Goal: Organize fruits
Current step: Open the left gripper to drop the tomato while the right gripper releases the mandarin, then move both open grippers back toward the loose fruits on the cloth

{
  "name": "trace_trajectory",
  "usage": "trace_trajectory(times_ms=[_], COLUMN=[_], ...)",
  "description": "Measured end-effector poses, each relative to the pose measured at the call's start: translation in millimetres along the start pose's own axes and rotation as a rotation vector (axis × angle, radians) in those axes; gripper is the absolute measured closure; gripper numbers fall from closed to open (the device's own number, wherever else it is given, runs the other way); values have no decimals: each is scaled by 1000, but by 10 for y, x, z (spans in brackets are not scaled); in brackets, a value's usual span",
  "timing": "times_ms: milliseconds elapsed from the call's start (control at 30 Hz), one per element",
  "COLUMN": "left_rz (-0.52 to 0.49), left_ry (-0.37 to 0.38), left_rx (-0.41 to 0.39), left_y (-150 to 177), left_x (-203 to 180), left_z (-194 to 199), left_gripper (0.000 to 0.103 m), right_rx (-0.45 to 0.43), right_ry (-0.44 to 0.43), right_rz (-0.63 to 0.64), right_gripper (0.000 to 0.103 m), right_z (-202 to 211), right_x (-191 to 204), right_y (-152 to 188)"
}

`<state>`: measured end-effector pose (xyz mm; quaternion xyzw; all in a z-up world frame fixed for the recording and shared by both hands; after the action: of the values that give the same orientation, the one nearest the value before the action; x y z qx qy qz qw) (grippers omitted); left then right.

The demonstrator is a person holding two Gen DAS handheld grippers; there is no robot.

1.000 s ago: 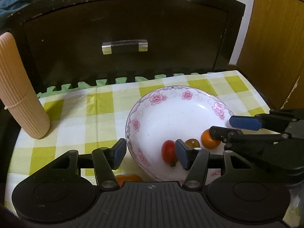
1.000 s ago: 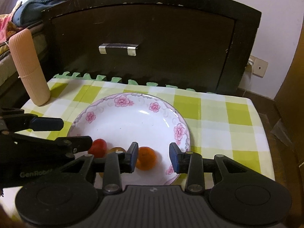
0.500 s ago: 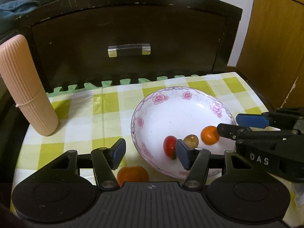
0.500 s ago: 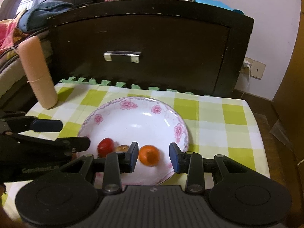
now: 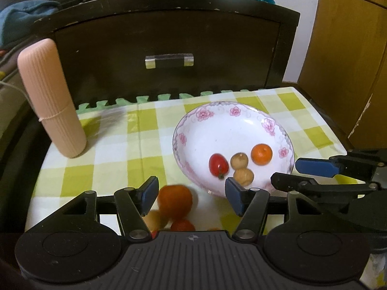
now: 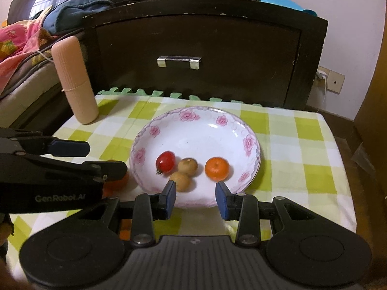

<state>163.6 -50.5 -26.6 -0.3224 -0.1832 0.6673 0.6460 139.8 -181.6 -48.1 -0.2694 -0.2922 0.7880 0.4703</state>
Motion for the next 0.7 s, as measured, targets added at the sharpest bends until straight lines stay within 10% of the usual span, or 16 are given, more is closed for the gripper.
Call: trace_trajectory(times_ms=[700], left_rz=[31], left_ry=[-40], left_rx=[82], left_y=[467], left_x=[417], left_z=[288], left_gripper=[34], right_rx=[76], right_ry=[-151], right_rz=[127], right_gripper=[68], right_z=[-28], right_x=[628], right_y=[268])
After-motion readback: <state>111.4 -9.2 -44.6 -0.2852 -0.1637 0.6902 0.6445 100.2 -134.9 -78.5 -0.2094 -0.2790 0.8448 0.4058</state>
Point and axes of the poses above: each gripper's, at about its wrist camera, not at the fingertips, and z roughly against the way its jaws point, x to its left, y to its underside, the point moved 6 cm from there along -z, roughly the way its jaws point, and after that the axes turned 15 degrees about z, right-handed, at the moved point
